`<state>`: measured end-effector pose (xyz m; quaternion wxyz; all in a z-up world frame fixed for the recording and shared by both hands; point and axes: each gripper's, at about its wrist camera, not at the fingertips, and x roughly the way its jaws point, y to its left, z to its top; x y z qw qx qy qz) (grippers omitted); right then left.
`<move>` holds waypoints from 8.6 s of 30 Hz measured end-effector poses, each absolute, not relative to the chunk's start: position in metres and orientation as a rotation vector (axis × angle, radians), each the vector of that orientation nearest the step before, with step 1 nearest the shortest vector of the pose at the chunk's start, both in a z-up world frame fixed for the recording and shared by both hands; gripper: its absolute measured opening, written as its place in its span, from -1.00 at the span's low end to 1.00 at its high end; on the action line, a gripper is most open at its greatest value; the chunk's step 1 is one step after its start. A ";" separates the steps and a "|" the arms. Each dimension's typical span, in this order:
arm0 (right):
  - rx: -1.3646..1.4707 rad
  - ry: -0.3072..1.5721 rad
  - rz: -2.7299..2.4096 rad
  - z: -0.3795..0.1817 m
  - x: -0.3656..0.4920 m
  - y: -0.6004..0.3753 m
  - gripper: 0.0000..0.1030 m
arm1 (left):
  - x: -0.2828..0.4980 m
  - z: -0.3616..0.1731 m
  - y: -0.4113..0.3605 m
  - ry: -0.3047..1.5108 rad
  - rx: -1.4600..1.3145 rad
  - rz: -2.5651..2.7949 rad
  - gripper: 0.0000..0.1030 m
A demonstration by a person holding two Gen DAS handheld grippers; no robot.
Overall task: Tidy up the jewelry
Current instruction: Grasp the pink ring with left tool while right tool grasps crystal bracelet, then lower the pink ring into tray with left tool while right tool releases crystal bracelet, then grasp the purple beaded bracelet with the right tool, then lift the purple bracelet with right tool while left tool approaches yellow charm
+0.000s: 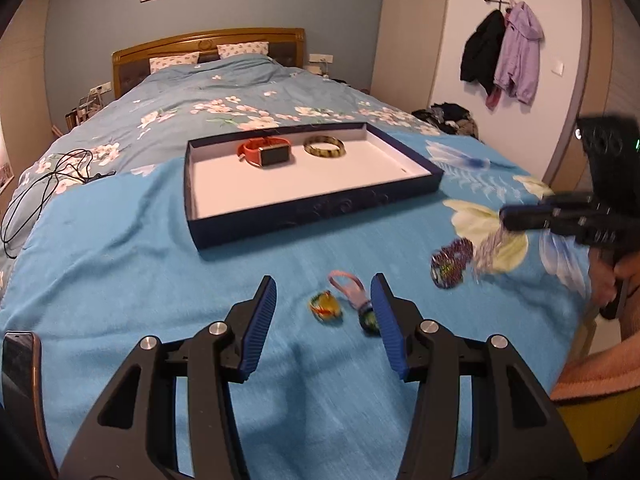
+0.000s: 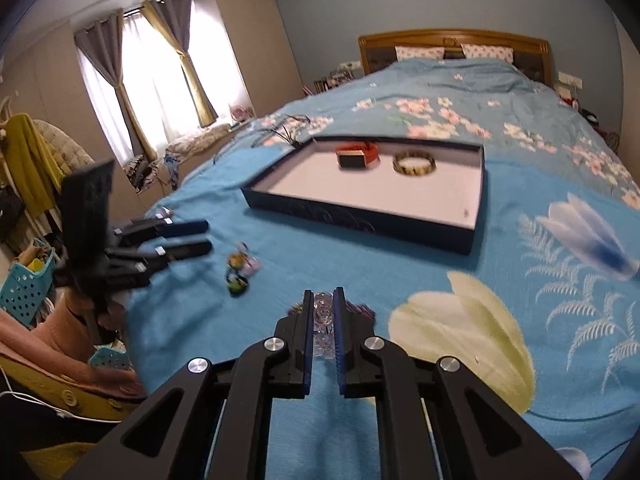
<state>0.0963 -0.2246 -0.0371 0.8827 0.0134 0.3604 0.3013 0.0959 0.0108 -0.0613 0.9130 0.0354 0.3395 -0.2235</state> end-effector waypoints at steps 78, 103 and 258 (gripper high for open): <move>0.099 0.610 0.618 0.014 0.200 -0.199 -0.85 | 0.187 -0.014 -0.023 0.653 0.129 -0.507 -0.60; 0.087 0.668 0.599 -0.001 0.264 -0.180 -0.85 | 0.251 -0.027 -0.028 0.694 0.151 -0.452 -0.60; 0.138 0.704 0.659 -0.037 0.139 -0.203 -0.91 | 0.116 -0.078 0.005 0.812 0.056 -0.524 -0.29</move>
